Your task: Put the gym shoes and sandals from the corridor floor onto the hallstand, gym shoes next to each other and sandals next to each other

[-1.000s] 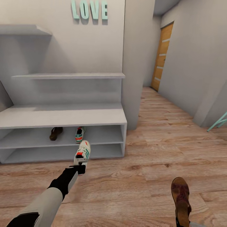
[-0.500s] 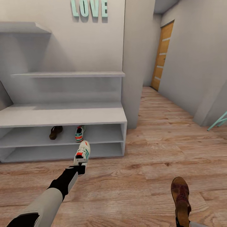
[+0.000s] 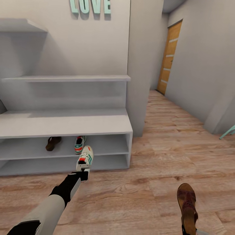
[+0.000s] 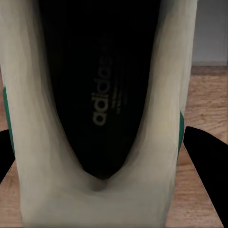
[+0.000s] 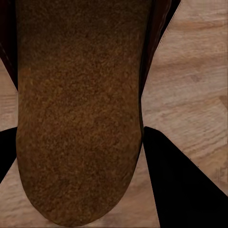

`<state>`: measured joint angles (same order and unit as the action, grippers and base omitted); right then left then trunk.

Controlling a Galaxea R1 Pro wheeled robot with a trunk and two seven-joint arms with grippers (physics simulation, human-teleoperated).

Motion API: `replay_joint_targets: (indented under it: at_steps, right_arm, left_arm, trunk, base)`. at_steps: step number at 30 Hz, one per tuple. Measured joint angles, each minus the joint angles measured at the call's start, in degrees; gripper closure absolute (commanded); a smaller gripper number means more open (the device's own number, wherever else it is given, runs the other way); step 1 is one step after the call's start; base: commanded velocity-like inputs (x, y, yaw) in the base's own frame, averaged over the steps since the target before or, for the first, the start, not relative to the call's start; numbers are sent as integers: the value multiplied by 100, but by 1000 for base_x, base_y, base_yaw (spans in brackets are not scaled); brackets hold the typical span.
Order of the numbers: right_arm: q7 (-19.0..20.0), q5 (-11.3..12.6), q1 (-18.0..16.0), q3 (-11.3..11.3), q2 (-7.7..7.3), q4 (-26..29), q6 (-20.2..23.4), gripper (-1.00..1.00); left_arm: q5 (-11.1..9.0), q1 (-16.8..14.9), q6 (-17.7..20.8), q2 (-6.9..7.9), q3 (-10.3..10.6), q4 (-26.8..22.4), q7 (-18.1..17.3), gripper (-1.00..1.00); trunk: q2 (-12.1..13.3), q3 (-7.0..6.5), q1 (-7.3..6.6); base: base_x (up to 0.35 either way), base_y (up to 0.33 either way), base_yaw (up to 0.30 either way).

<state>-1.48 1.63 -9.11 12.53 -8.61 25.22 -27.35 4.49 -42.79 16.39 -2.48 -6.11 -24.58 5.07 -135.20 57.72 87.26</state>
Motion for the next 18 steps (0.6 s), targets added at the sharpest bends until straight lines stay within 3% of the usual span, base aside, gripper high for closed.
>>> replay_joint_targets:
  at_steps: [18]
  right_arm:
    - [-1, 0, 0, -1, 0, -31, 0, 100]
  left_arm:
    - [-5, 0, -17, 8, -10, 0, -2, 100]
  trunk:
    - [0, 0, 0]
  base:
    - [334, 0, 0]
